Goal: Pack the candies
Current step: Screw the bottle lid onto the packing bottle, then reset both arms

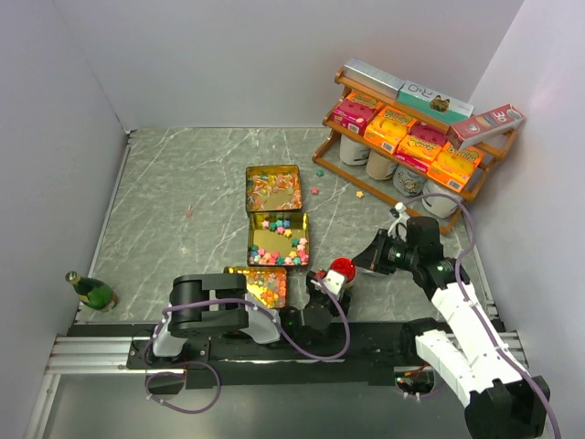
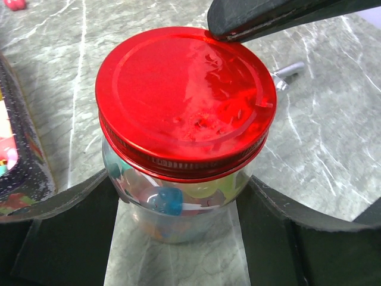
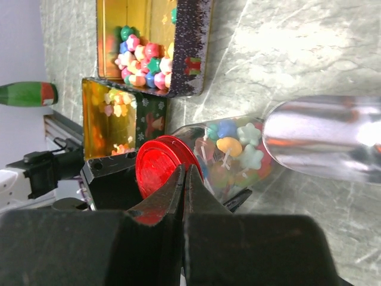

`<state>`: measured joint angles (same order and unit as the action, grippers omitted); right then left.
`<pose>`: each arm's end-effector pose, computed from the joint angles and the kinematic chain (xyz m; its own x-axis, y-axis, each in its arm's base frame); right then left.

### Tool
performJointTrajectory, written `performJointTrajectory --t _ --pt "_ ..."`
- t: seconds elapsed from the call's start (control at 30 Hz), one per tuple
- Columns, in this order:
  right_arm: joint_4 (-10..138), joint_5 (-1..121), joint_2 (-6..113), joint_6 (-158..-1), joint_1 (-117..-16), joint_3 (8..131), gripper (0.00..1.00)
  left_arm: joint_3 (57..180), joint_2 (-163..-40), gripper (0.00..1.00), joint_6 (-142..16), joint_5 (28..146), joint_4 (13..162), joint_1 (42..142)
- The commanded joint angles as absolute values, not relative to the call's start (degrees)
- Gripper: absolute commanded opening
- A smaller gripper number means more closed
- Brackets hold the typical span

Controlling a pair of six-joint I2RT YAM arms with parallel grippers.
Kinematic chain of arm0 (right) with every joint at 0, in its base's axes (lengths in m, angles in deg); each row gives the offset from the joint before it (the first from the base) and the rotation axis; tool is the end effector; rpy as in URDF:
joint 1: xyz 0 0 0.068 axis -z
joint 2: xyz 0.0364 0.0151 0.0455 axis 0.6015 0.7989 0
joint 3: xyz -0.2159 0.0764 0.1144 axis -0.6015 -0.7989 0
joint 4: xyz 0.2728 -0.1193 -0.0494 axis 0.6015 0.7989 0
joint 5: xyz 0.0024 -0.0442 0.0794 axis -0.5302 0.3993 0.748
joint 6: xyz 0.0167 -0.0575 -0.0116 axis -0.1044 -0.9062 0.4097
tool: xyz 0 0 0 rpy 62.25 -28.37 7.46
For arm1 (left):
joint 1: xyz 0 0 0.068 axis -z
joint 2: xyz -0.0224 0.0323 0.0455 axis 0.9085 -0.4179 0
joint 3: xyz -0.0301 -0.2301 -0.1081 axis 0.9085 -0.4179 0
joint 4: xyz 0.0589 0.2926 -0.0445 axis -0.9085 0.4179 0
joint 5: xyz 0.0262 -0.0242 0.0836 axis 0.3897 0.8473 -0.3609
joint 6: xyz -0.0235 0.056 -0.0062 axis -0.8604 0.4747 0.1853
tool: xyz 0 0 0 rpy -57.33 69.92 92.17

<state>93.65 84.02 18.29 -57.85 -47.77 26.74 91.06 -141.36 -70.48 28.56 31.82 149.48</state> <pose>0.2153 0.0658 0.2067 -0.8520 0.2505 -0.4598 -0.1467 0.7288 0.6689 0.0730 -0.3719 0.0606 -0.2069 -0.0485 -0.9772 0.5255 0.8370 -0.1528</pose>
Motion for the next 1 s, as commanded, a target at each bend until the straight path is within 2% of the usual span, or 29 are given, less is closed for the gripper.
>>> performJointTrajectory --t 0.0,0.1,0.17,0.2,0.27,0.3,0.43,0.6,0.97 --pt "119.1 90.1 17.5 -59.5 -49.7 23.1 0.0 89.0 -148.2 0.57 -75.5 37.0 50.3 146.8" --pt "119.4 88.4 17.2 -59.6 -49.5 25.1 0.0 88.8 -147.2 0.62 -75.4 37.5 50.6 146.8" --pt "117.9 88.5 17.4 -59.0 -49.5 26.3 0.0 88.1 -145.1 0.74 -75.0 38.4 50.1 146.9" --pt "117.0 89.1 17.6 -58.6 -49.5 27.6 0.07 88.1 -144.4 0.77 -74.7 38.6 49.7 146.9" --pt "114.7 89.8 18.5 -57.4 -49.5 29.2 0.15 88.5 -142.9 0.86 -74.0 38.9 49.7 146.9" --pt "114.1 89.9 18.9 -57.1 -49.5 30.8 0.23 88.9 -142.6 0.89 -73.8 38.9 49.9 146.9" --pt "114.1 87.7 20.4 -57.6 -49.6 35.8 0.37 89.9 -141.4 0.98 -72.4 38.4 50.1 147.3" --pt "113.9 86.7 21.7 -57.9 -49.5 40.6 0.46 89.0 -137.2 0.96 -72.6 36.6 51.2 147.8" --pt "113.1 86.1 22.8 -58.0 -49.3 42.9 0.53 87.1 -126.6 0.97 -74.5 34.4 56.9 148.1"
